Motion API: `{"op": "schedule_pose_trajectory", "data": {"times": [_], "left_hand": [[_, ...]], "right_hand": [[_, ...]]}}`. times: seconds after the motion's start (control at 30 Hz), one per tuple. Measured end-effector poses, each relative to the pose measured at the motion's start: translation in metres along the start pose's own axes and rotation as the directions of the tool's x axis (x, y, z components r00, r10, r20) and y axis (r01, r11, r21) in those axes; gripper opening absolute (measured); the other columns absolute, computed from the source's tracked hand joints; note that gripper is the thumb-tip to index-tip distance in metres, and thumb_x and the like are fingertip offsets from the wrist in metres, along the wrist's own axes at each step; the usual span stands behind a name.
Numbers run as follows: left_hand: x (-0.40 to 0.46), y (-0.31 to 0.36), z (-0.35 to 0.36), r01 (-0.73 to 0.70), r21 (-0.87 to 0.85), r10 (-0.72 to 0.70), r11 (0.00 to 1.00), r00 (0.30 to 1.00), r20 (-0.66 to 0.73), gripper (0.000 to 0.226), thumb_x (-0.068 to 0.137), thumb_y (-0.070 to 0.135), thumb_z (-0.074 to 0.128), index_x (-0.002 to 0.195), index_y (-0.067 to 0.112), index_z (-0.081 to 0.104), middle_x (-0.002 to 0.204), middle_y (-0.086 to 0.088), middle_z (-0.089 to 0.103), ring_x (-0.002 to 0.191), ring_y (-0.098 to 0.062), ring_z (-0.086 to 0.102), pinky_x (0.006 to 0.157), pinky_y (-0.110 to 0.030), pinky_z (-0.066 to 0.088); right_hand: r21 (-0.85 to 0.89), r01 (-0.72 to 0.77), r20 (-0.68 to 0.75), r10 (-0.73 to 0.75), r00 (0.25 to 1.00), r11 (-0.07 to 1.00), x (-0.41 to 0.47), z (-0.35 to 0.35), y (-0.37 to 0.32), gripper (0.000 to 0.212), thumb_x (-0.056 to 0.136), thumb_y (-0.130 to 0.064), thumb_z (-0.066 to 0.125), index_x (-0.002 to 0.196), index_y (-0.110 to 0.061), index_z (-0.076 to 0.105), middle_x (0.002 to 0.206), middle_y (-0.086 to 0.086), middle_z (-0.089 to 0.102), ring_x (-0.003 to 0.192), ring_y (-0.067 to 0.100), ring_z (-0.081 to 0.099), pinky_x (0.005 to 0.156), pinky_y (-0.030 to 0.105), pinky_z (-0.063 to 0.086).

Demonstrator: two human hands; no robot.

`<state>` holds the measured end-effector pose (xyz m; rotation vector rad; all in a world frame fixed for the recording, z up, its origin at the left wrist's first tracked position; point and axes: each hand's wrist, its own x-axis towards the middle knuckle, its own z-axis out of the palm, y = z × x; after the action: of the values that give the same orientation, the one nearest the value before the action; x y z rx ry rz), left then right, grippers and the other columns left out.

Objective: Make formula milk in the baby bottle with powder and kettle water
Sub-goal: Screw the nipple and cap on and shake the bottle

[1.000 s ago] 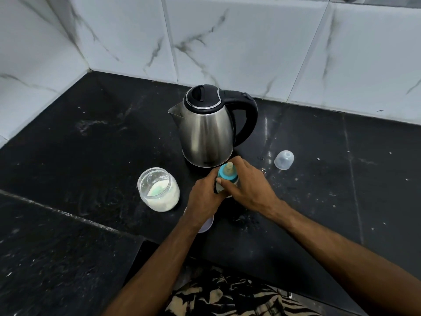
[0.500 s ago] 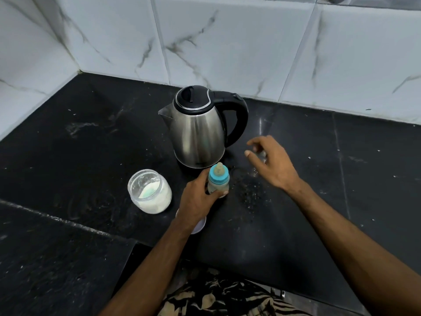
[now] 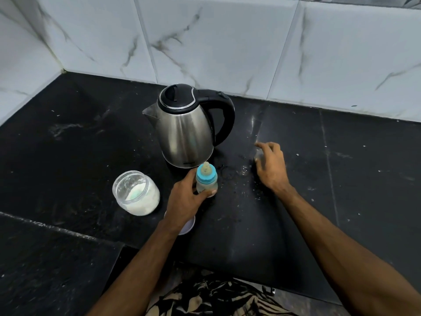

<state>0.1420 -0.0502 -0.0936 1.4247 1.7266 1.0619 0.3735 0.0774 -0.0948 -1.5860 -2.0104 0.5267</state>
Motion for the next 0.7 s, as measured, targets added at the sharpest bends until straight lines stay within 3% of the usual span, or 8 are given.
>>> {"op": "schedule_pose_trajectory", "data": {"times": [0.1, 0.27, 0.33, 0.47, 0.7], "left_hand": [[0.0, 0.0, 0.0, -0.001, 0.013, 0.001, 1.0, 1.0, 0.005, 0.068, 0.075, 0.031, 0.084, 0.135, 0.027, 0.054, 0.125, 0.012, 0.067, 0.116, -0.003, 0.062, 0.102, -0.035, 0.052], [0.0, 0.002, -0.001, 0.016, 0.038, -0.016, 0.999, 1.0, 0.015, 0.07, 0.076, 0.033, 0.083, 0.138, 0.03, 0.051, 0.13, 0.012, 0.064, 0.12, -0.006, 0.06, 0.105, -0.037, 0.05], [0.0, 0.002, -0.001, 0.027, 0.048, -0.028, 0.998, 0.999, 0.016, 0.071, 0.075, 0.033, 0.083, 0.139, 0.031, 0.05, 0.131, 0.012, 0.063, 0.121, -0.007, 0.059, 0.105, -0.038, 0.049], [-0.001, 0.003, -0.002, 0.051, 0.053, -0.052, 0.997, 0.999, 0.013, 0.07, 0.073, 0.042, 0.079, 0.136, 0.036, 0.049, 0.127, 0.013, 0.066, 0.118, -0.008, 0.061, 0.101, -0.042, 0.052], [-0.002, 0.005, -0.003, 0.068, 0.062, -0.07, 0.996, 0.997, 0.019, 0.061, 0.072, 0.052, 0.072, 0.128, 0.042, 0.05, 0.11, 0.013, 0.072, 0.103, -0.009, 0.068, 0.088, -0.045, 0.056]], "right_hand": [[0.11, 0.061, -0.069, -0.054, 0.996, 0.992, 0.004, -0.011, -0.012, 0.052, 0.089, -0.008, 0.067, 0.137, -0.009, 0.049, 0.134, 0.011, 0.049, 0.121, 0.024, 0.049, 0.106, 0.041, 0.044], [0.376, 0.208, -0.08, -0.192, 0.978, 0.903, 0.005, -0.041, -0.063, 0.055, 0.082, -0.026, 0.08, 0.127, -0.025, 0.049, 0.123, -0.011, 0.059, 0.107, 0.003, 0.059, 0.087, 0.009, 0.046], [0.396, 0.3, -0.07, -0.297, 0.952, 0.868, 0.0, -0.05, -0.084, 0.053, 0.08, -0.03, 0.081, 0.123, -0.026, 0.051, 0.12, -0.014, 0.061, 0.109, 0.002, 0.059, 0.089, 0.012, 0.047], [0.377, 0.447, -0.008, -0.479, 0.878, 0.811, -0.012, -0.047, -0.113, 0.05, 0.08, -0.03, 0.081, 0.122, -0.012, 0.059, 0.122, -0.003, 0.064, 0.111, 0.006, 0.06, 0.093, 0.018, 0.048], [0.337, 0.536, 0.089, -0.593, 0.8, 0.774, -0.027, -0.016, -0.115, 0.046, 0.08, -0.024, 0.082, 0.118, -0.01, 0.062, 0.126, 0.003, 0.057, 0.118, 0.011, 0.054, 0.096, 0.03, 0.05]]}}
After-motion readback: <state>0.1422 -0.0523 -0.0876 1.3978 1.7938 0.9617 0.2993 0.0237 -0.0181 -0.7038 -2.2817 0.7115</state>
